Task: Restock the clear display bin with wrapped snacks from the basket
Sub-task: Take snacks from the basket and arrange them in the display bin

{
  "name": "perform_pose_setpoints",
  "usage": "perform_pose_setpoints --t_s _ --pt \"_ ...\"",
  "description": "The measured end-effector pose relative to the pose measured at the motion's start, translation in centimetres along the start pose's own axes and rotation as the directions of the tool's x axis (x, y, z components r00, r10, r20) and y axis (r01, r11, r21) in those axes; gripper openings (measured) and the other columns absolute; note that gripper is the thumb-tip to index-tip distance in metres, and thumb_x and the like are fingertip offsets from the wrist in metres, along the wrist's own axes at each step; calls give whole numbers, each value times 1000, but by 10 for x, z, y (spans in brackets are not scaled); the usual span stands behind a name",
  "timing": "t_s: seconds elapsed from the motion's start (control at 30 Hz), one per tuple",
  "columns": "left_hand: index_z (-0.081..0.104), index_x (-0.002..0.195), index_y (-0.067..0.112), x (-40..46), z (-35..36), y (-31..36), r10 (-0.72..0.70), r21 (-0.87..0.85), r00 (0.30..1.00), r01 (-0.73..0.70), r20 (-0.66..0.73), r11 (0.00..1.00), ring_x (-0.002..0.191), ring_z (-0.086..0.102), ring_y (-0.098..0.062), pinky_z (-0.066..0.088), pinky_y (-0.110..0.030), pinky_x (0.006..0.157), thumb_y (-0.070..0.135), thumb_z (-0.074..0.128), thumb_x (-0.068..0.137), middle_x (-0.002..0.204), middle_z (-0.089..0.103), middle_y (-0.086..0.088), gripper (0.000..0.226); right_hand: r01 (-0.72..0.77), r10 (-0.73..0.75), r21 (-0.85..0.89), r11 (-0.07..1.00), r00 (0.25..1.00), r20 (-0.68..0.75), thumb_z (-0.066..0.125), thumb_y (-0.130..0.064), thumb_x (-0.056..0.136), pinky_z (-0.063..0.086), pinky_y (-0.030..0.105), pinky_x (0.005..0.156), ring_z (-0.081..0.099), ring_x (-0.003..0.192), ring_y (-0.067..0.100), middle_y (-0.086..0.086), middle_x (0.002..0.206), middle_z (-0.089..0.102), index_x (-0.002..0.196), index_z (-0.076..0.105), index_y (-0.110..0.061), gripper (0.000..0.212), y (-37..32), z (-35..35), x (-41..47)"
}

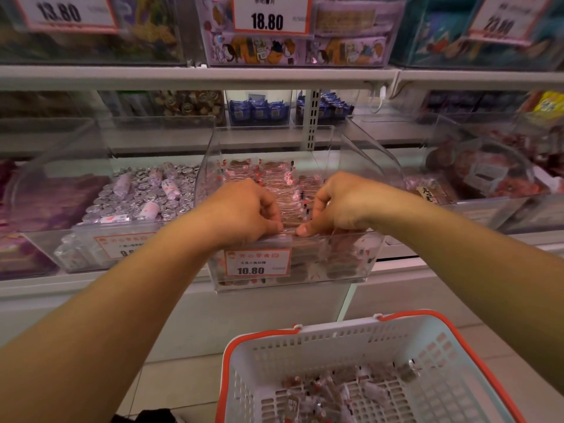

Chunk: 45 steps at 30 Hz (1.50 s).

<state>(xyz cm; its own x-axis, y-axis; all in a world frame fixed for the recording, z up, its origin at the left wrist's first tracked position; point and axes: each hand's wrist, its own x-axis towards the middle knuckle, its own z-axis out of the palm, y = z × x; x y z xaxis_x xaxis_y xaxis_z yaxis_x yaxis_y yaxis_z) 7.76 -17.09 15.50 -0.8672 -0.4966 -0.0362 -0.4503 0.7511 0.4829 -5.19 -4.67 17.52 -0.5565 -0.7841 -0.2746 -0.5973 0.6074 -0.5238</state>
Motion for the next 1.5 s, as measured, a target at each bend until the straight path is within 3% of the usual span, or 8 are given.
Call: perform_pose_setpoints --t_s 0.2,0.47,0.53,0.67,0.8,1.0,1.17,1.5 --pt "57 108 37 1 2 1 -14 93 1000 16 -18 995 114 50 -18 44 -47 102 45 71 83 122 53 8 30 -45 44 6 999 987 158 60 -30 98 62 47 72 75 73 33 19 77 75 108 61 -3 28 -9 -20 -6" --pt "39 146 35 7 4 1 0 8 974 -2 226 1000 114 51 -14 35 -26 90 42 56 95 142 52 5 54 24 -9 -74 997 980 198 66 4 88 63 33 70 75 71 25 17 92 75 130 55 1 43 -18 -7 -4" --pt "34 150 35 10 3 0 -20 5 968 19 250 1000 122 50 -16 34 -26 93 43 57 95 145 49 5 60 24 -5 -109 994 985 172 71 4 85 59 24 56 74 64 18 10 88 74 139 49 -6 59 -19 -5 -3" --pt "21 153 39 16 5 -1 -58 54 957 45 284 998 137 37 -21 31 -37 111 50 53 95 158 32 5 67 8 7 -131 991 993 118 80 -12 81 62 32 70 75 72 19 5 82 75 127 57 -15 52 -18 -11 -6" --pt "-3 154 43 18 18 -6 -80 257 958 7 275 966 150 -14 -18 -9 -53 119 62 25 98 163 -13 12 66 -27 -36 301 953 979 203 56 -28 100 54 43 96 68 90 20 12 96 73 118 59 -13 23 -13 -3 -3" --pt "-6 155 36 21 18 -5 -121 306 943 21 310 952 150 -16 -19 -6 -54 120 59 19 100 162 -16 13 64 -235 -119 605 761 866 486 35 -35 106 58 31 64 72 75 21 19 96 69 108 53 -4 36 -6 -15 7" --pt "8 155 34 21 18 -2 -53 270 991 18 124 963 151 1 -24 5 -55 121 56 27 100 165 3 8 63 -126 152 597 793 988 7 33 -44 105 33 49 114 37 140 35 18 156 31 148 33 -8 56 -8 -16 56" --pt "-2 156 30 36 22 -14 -166 332 969 99 181 938 151 -7 -25 0 -52 121 56 28 97 164 -10 4 71 -117 145 629 768 989 7 18 -61 101 16 44 119 20 149 29 10 163 19 157 16 -11 74 -26 20 128"
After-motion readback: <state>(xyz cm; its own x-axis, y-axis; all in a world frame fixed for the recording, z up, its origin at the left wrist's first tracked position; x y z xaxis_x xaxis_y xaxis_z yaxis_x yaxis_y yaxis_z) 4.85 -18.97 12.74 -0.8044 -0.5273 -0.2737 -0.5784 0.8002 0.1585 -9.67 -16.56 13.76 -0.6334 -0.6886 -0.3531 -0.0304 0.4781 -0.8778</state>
